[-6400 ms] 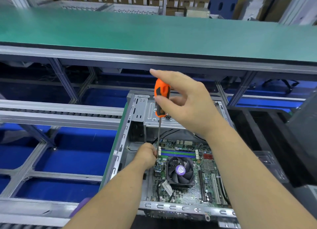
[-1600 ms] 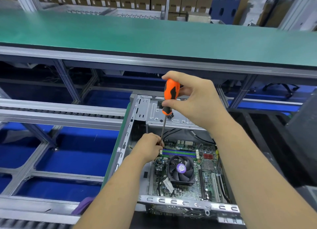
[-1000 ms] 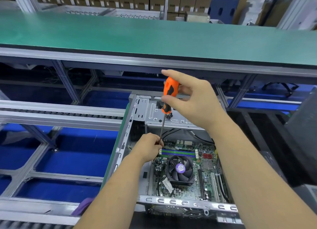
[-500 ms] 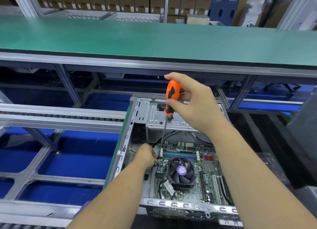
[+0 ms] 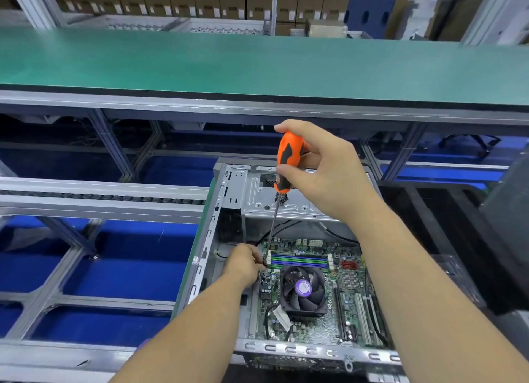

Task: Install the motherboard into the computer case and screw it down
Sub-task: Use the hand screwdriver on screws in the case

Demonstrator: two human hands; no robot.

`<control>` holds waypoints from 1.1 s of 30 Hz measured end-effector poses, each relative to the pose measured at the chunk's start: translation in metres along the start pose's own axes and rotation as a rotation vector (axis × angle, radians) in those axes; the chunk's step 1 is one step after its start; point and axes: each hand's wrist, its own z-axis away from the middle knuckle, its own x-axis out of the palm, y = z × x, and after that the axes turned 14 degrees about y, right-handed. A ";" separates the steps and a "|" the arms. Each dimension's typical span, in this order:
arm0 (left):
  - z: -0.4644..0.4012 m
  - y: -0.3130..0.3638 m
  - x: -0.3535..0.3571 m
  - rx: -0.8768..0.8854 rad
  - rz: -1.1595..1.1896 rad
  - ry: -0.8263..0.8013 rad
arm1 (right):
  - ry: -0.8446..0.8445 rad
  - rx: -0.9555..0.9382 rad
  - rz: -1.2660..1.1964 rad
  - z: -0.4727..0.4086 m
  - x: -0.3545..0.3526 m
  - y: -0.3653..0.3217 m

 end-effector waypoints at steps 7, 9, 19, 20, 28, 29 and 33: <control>-0.005 -0.005 0.003 0.038 -0.023 0.013 | 0.025 0.001 -0.012 -0.001 0.001 0.003; -0.006 -0.007 0.004 0.063 -0.004 0.018 | 0.028 0.010 -0.030 -0.002 0.000 0.004; -0.004 -0.005 0.005 0.089 0.010 0.017 | 0.036 -0.002 -0.067 -0.005 -0.004 0.000; -0.004 -0.005 0.005 0.088 0.016 0.026 | 0.038 -0.005 -0.062 -0.005 -0.005 0.000; -0.005 -0.004 0.008 -0.105 0.231 0.005 | 0.050 -0.015 -0.040 -0.003 -0.008 -0.001; -0.004 -0.003 0.007 -0.154 0.291 0.013 | 0.051 -0.017 -0.038 -0.003 -0.008 -0.001; -0.004 0.004 0.001 -0.240 0.435 0.052 | 0.053 -0.015 -0.038 -0.003 -0.009 -0.001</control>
